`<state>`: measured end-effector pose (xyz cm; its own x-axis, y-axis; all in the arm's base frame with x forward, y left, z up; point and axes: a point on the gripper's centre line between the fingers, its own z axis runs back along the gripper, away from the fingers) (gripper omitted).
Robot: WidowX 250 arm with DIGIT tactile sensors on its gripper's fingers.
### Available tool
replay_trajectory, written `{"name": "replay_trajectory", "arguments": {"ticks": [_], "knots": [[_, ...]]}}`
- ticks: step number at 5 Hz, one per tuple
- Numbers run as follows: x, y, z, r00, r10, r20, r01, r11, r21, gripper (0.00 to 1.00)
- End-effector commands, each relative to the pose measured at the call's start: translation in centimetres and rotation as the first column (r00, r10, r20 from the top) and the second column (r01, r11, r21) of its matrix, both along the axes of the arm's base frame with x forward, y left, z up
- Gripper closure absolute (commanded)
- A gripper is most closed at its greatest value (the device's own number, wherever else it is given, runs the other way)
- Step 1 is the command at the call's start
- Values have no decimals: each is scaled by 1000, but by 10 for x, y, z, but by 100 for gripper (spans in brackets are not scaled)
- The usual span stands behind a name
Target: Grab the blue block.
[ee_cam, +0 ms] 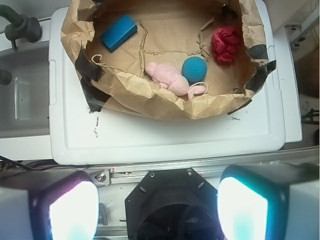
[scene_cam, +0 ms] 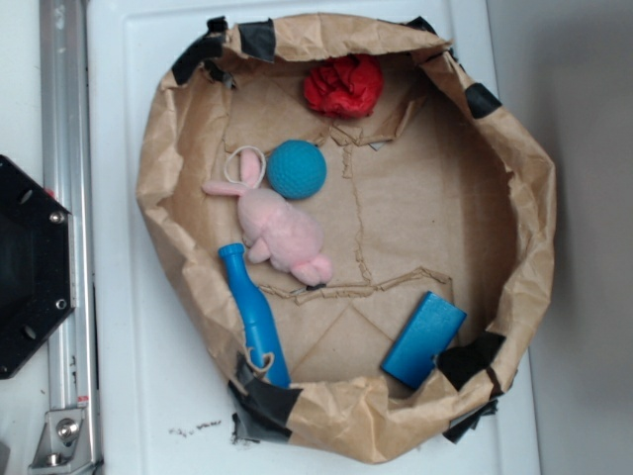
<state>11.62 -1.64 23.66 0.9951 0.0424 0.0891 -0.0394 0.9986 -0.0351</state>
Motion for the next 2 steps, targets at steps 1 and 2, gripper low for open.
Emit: {"name": "replay_trajectory", "arguments": {"ticks": [1, 2], "knots": [[0, 0, 0, 1000, 0, 0, 0, 1000, 0, 0], [50, -2, -46, 967, 247, 68, -249, 968, 33, 0]]}}
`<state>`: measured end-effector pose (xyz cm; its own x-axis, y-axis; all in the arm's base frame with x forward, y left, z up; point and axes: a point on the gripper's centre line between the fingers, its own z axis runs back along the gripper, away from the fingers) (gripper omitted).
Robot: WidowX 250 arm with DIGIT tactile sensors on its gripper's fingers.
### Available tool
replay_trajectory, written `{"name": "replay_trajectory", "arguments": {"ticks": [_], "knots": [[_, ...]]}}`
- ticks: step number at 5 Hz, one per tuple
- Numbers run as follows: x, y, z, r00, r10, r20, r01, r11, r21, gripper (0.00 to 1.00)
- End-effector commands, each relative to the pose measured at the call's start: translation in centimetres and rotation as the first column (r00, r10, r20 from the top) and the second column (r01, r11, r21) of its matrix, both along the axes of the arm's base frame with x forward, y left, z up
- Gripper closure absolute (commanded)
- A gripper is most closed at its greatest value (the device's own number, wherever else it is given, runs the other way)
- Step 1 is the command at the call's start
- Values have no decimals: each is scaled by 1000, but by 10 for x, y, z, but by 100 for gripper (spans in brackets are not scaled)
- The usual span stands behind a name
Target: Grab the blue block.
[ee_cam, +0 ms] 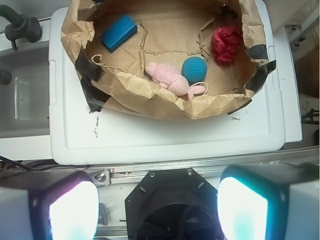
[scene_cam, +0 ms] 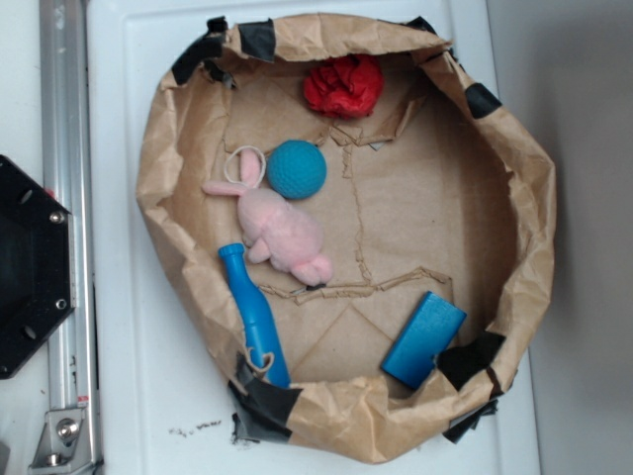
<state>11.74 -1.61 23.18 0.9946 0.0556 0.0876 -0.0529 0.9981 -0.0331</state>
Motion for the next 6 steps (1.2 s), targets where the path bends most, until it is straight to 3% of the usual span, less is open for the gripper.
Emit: {"name": "replay_trajectory", "arguments": {"ticks": [1, 2, 3, 4, 5, 6], "knots": [[102, 3, -62, 915, 367, 165, -378, 925, 36, 0], [152, 5, -99, 912, 385, 143, -380, 923, -64, 0], [202, -6, -131, 910, 400, 110, -392, 916, -88, 0], [212, -14, -160, 908, 411, 79, -401, 909, -113, 0], [217, -41, -181, 929, 367, 52, -362, 928, -85, 0], [191, -73, -194, 951, 309, -2, -309, 950, -48, 0]]}}
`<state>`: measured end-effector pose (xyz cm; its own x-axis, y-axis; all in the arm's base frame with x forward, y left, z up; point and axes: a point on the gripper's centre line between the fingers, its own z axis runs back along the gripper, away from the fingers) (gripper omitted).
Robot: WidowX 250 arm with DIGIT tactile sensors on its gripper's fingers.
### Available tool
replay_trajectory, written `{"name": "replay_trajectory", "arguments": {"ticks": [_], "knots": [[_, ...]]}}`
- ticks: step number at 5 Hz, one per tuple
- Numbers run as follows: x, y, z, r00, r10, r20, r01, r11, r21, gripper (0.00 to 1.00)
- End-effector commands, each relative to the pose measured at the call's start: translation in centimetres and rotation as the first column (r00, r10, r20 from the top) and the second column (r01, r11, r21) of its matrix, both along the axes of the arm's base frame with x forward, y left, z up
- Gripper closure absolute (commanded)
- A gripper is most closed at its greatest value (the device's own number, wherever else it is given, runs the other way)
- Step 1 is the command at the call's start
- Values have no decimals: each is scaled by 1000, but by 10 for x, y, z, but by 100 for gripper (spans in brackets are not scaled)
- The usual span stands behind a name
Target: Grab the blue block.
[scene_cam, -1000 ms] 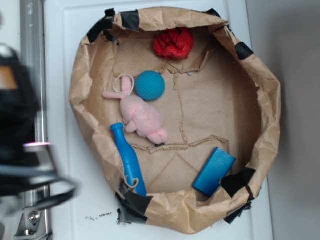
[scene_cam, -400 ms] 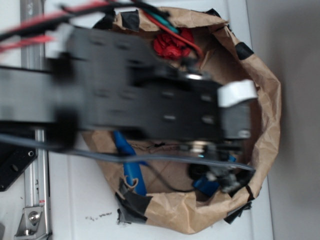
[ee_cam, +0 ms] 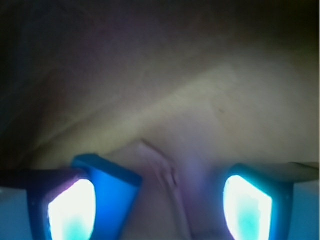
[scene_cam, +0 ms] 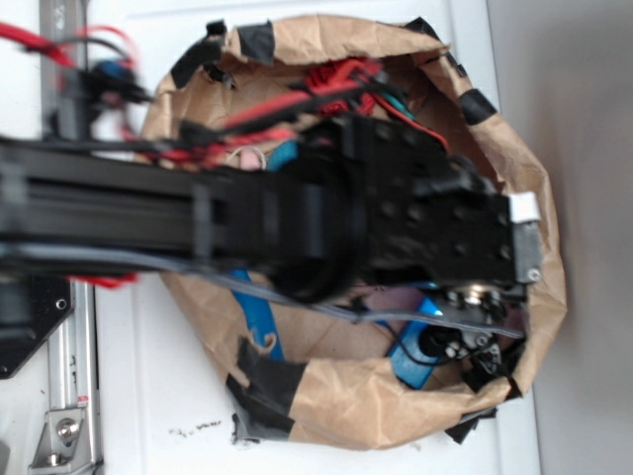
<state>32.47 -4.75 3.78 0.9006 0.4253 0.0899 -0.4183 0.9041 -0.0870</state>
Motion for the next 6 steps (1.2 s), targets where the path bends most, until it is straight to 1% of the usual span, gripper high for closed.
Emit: {"name": "replay_trajectory", "arguments": {"ticks": [1, 2, 3, 4, 5, 6], "knots": [[-26, -48, 13, 1000, -11, 24, 12, 999, -44, 0], [-28, -51, 15, 1000, -10, 25, 12, 997, -77, 0], [-31, -57, 17, 997, -20, 72, 25, 998, -63, 0], [-22, -57, 15, 987, -34, 160, 46, 996, -72, 0], [-15, -53, 17, 984, -17, 177, 33, 996, -87, 0], [-8, -57, 20, 986, -27, 166, 41, 996, -77, 0]]}}
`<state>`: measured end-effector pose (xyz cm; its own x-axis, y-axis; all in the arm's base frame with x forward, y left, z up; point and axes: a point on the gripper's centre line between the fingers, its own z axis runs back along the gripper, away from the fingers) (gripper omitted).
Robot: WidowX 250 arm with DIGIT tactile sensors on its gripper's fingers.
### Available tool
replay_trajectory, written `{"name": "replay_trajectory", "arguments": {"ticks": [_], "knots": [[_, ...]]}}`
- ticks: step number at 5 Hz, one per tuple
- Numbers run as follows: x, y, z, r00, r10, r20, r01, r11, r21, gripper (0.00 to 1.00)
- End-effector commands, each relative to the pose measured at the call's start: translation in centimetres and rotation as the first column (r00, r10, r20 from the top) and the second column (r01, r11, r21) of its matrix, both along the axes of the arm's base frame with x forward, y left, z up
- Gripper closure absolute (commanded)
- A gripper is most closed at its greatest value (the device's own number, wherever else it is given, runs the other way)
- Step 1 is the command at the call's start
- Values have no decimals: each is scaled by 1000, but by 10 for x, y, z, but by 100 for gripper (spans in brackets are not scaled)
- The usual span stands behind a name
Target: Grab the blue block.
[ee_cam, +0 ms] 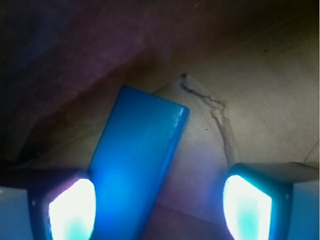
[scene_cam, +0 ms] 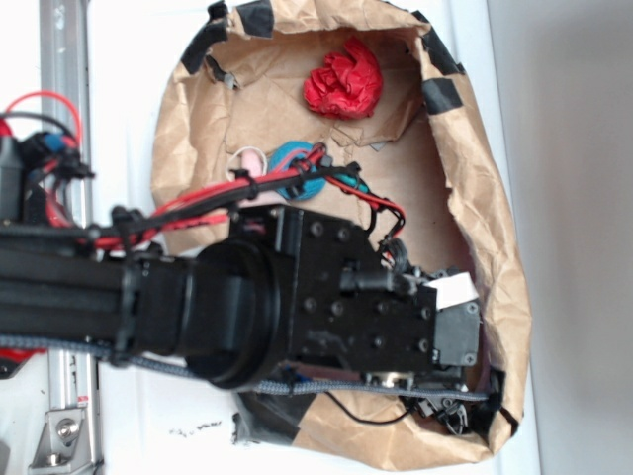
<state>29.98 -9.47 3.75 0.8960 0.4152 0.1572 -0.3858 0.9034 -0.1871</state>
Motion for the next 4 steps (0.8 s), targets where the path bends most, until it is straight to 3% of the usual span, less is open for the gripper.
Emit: {"name": "replay_trajectory", "arguments": {"ticks": [1, 2, 3, 4], "knots": [[22, -18, 13, 998, -44, 48, 42, 998, 39, 0], [24, -16, -21, 991, -47, -124, 64, 989, 137, 0], [2, 10, -37, 971, 17, -240, 14, 992, 125, 100], [-20, 29, -21, 967, -6, -255, 40, 991, 128, 100]]}}
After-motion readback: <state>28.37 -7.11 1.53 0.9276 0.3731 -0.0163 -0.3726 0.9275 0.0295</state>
